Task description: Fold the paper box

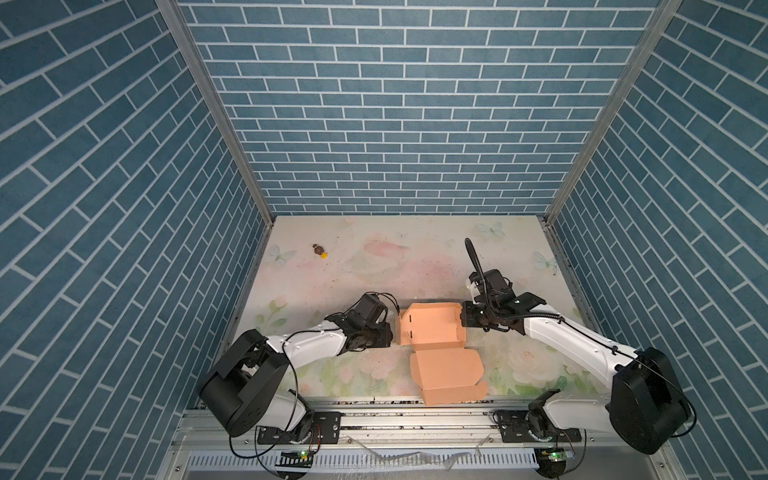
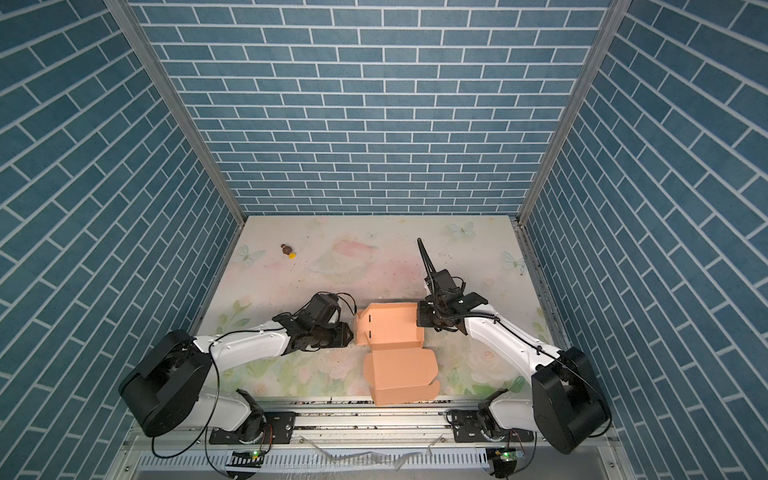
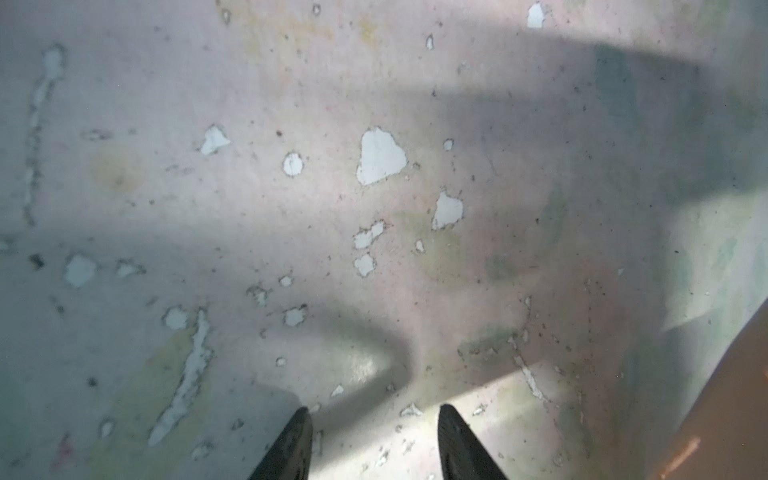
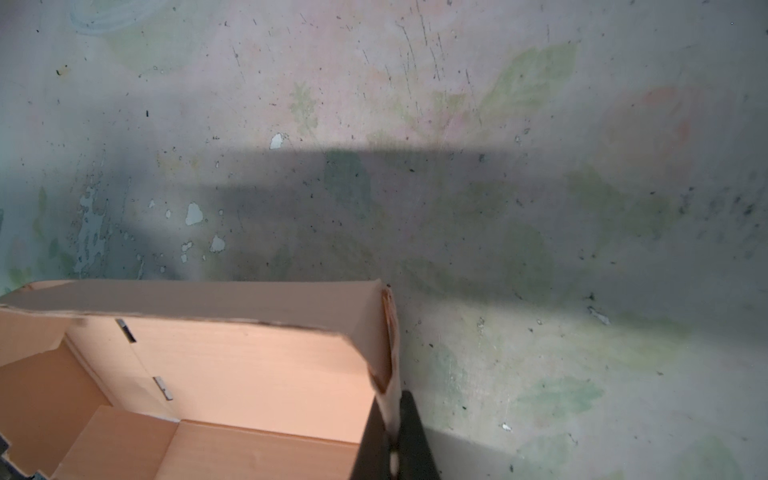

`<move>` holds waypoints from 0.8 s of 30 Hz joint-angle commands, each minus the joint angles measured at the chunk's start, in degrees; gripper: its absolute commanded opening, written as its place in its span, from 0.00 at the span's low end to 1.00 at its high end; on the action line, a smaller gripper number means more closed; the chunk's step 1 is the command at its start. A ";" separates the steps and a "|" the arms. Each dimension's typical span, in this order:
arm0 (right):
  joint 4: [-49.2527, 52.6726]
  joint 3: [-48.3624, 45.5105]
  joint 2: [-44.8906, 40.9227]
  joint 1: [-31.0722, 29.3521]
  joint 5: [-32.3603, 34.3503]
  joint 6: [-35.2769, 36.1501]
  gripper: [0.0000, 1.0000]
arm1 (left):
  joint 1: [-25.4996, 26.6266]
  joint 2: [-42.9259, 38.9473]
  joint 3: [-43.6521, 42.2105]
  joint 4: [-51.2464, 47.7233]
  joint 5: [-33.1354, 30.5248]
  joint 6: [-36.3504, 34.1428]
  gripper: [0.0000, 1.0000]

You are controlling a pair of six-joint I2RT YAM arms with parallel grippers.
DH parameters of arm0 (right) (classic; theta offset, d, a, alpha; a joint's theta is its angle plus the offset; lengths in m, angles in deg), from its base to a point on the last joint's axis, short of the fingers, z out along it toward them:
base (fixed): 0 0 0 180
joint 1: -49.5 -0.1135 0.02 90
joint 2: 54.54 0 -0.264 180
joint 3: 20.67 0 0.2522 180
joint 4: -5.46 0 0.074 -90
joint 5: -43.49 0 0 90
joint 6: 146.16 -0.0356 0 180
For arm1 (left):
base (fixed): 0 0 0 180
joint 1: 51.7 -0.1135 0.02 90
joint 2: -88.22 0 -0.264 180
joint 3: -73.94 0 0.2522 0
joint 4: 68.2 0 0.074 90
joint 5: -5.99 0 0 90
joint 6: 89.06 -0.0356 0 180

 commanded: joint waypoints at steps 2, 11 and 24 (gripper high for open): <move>2.22 1.54 -0.74 -0.52 -1.13 -0.31 0.00 | -0.47 -0.44 1.87 3.86 4.07 -2.84 0.51; 1.23 1.71 2.28 -0.66 0.11 -0.31 0.00 | -0.47 -7.16 -0.59 7.59 9.30 -1.63 0.50; -0.37 3.03 5.52 -1.00 0.50 -0.30 0.00 | 0.49 -9.32 -4.43 12.26 11.03 1.41 0.50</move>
